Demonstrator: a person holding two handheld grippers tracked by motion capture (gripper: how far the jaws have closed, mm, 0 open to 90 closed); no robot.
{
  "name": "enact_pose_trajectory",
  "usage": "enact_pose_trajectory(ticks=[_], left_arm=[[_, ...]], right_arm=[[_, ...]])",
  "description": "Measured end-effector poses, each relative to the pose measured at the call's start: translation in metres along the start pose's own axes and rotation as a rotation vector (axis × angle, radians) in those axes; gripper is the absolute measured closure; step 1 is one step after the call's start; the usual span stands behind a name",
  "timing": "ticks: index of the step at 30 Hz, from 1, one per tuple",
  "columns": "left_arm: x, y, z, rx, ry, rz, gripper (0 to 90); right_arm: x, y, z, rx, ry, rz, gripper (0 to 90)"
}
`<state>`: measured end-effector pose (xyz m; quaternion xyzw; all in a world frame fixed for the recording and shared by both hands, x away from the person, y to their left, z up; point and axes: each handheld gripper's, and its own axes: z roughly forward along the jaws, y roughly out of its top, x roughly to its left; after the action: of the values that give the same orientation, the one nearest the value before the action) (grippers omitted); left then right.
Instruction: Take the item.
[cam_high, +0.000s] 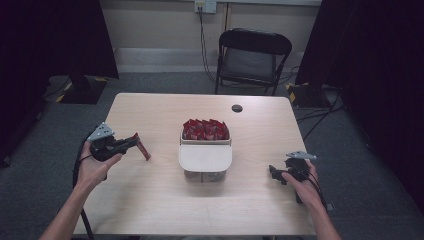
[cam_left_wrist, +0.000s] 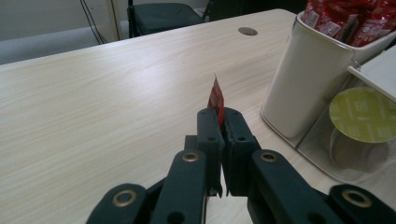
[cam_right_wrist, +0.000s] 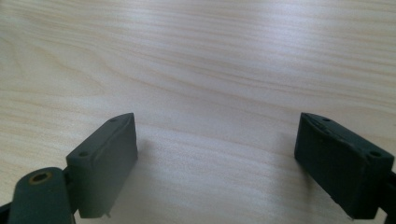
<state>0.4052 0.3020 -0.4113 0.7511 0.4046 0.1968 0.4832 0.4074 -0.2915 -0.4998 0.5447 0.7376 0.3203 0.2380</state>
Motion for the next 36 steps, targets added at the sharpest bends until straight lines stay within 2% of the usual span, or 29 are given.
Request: enact_pose_trajectory(ticks=[1,8,9,10,13,16,18,21,26,28,34,36], left_arm=[[-0.001,0.000,-0.001,0.006,0.002,0.011,87.2],[-0.004,-0.006,-0.008,0.009,-0.034,0.001,87.5],[-0.006,-0.008,-0.010,0.013,-0.027,0.010,87.6],[-0.010,-0.010,-0.015,0.023,-0.021,0.042,87.6],[-0.016,-0.015,-0.018,0.028,-0.021,0.069,87.9],[-0.016,-0.019,-0.021,0.017,-0.031,0.054,88.1],[-0.013,-0.022,-0.022,0.009,-0.044,0.017,88.1],[-0.008,-0.027,-0.023,0.020,-0.027,0.006,88.3],[-0.007,-0.039,-0.020,0.065,-0.023,0.026,88.4],[-0.007,-0.041,-0.017,0.061,-0.044,-0.001,88.4],[-0.008,-0.050,0.001,0.119,-0.040,0.030,88.4],[-0.008,-0.049,0.006,0.118,-0.053,0.015,88.5]], right_arm=[[0.000,0.000,0.000,0.000,0.000,0.000,12.6],[0.000,0.000,0.000,0.000,0.000,0.000,12.7],[0.000,0.000,0.000,0.000,0.000,0.000,12.7],[0.000,0.000,0.000,0.000,0.000,0.000,12.7],[0.000,0.000,0.000,0.000,0.000,0.000,12.6],[0.000,0.000,0.000,0.000,0.000,0.000,12.7],[0.000,0.000,0.000,0.000,0.000,0.000,12.7],[0.000,0.000,0.000,0.000,0.000,0.000,12.7],[0.000,0.000,0.000,0.001,0.000,0.001,12.7],[0.000,0.000,0.000,0.001,0.000,0.001,12.7],[0.000,0.000,0.000,0.000,0.000,0.000,12.7],[0.000,0.000,0.000,0.000,0.000,0.000,12.7]])
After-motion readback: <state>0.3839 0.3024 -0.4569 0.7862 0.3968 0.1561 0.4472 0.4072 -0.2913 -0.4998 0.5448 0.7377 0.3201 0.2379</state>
